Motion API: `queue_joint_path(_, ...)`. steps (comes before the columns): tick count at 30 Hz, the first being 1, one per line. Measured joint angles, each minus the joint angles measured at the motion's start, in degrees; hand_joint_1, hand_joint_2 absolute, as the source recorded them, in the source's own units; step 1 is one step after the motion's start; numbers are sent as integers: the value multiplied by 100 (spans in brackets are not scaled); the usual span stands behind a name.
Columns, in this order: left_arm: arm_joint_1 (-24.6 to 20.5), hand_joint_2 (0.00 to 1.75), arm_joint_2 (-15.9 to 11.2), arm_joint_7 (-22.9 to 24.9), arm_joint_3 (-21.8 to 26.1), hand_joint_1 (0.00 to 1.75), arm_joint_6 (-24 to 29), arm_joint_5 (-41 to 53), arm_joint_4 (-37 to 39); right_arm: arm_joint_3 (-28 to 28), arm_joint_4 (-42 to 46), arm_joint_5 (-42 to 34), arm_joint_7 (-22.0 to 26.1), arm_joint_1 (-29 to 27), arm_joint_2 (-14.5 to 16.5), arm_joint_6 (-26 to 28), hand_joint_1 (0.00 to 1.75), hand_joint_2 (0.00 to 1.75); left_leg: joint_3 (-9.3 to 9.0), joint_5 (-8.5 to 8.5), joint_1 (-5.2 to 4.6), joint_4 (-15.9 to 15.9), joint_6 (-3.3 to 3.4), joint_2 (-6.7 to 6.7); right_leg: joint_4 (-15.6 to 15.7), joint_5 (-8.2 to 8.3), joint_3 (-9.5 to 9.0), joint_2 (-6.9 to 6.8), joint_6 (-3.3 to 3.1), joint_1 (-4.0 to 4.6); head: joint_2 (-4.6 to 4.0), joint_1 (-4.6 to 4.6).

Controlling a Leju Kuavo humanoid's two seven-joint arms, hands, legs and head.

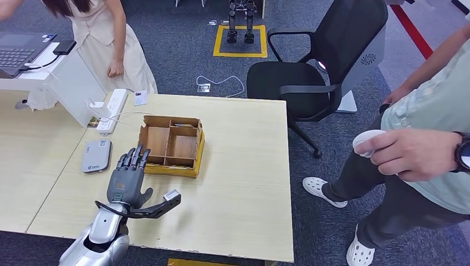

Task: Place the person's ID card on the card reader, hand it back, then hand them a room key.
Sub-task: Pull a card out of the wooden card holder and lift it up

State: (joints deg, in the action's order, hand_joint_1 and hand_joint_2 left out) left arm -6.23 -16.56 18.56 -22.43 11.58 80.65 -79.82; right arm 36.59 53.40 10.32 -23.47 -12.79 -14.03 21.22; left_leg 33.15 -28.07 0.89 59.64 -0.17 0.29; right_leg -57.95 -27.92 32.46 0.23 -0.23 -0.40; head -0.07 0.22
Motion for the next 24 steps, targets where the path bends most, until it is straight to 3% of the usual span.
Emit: queue_joint_path(24, -88, 175, 155, -17, 9, 0, 232, -9, 122, -26, -49, 10, 49, -20, 57, -1, 0, 175, 0, 0, 0, 0, 0, 0, 0, 0, 0, 0, 0, 0, 0, 0)
